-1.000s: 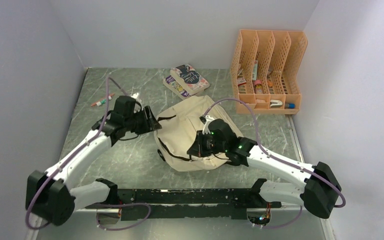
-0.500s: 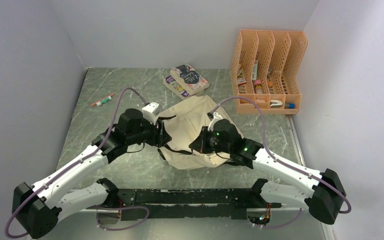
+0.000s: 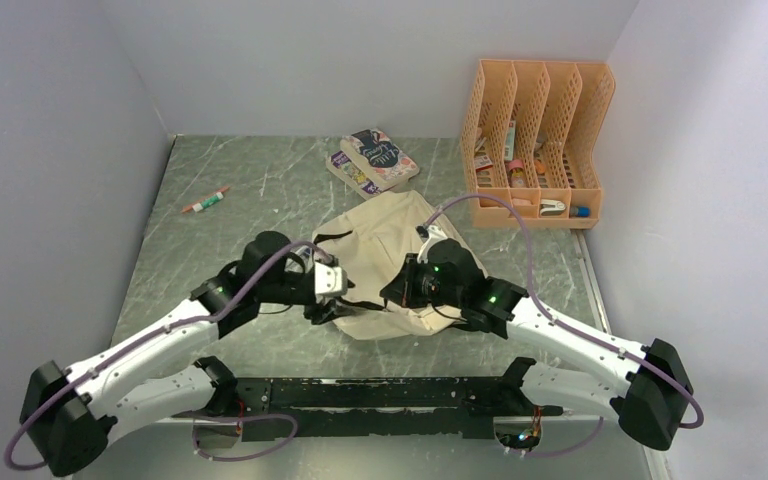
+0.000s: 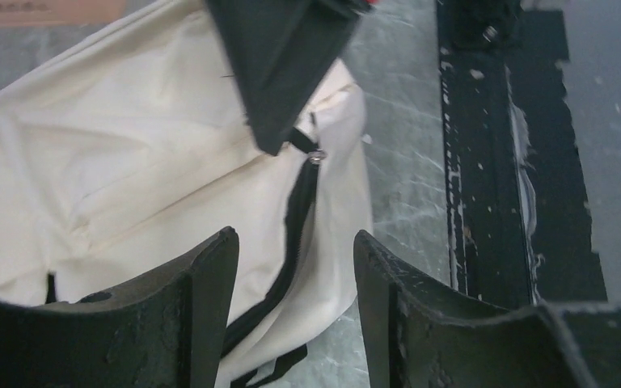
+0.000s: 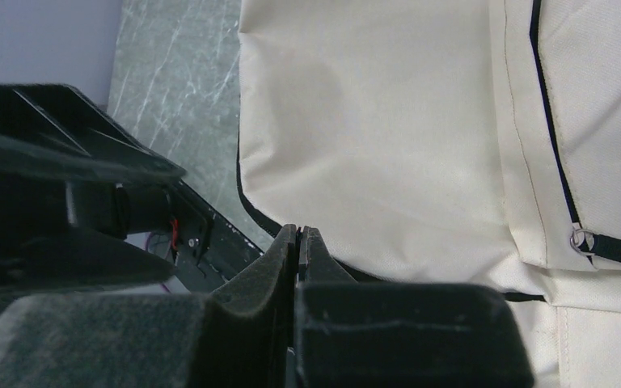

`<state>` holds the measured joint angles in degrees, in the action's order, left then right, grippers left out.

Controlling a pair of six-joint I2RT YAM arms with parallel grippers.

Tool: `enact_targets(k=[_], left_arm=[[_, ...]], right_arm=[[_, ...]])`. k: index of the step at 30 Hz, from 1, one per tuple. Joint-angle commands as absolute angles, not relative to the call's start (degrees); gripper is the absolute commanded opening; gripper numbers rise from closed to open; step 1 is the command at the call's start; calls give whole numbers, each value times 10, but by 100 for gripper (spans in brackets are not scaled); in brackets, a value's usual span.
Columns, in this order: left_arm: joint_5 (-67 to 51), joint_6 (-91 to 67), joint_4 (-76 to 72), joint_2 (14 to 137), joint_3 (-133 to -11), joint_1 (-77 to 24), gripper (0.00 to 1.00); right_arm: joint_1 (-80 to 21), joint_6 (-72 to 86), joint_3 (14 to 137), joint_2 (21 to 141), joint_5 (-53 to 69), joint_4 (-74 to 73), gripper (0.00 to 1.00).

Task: Pack the student bag
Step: Unzip the student bag at the center of the board.

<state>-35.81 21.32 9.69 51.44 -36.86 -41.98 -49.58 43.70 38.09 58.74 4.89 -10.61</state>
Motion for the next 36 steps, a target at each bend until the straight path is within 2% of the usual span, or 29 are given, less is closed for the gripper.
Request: enact_targets(k=[1, 5, 13, 18, 24, 27, 33, 36], left_arm=[[-434, 390, 127, 573, -405, -454, 60], [-381, 420, 148, 618, -424, -474, 60], [-340, 351, 77, 636, -414, -478, 61], [-341, 345, 82, 659, -425, -480, 66], [-351, 338, 83, 678, -424, -493, 64], [-336, 338, 88, 686, -426, -499, 55], [-323, 354, 128, 697, -444, -505, 30], [-324, 364, 155, 699, -453, -508, 12]], right_arm=[[-498, 441, 372, 574, 43, -92, 0], [-498, 440, 372, 568, 43, -99, 0], [-498, 439, 364, 560, 47, -98, 0], [-498, 440, 362, 563, 52, -89, 0], [-498, 441, 361, 559, 53, -89, 0], [-498, 442, 361, 556, 52, -90, 0], [-497, 440, 362, 552, 40, -103, 0], [-498, 445, 359, 546, 27, -110, 0]])
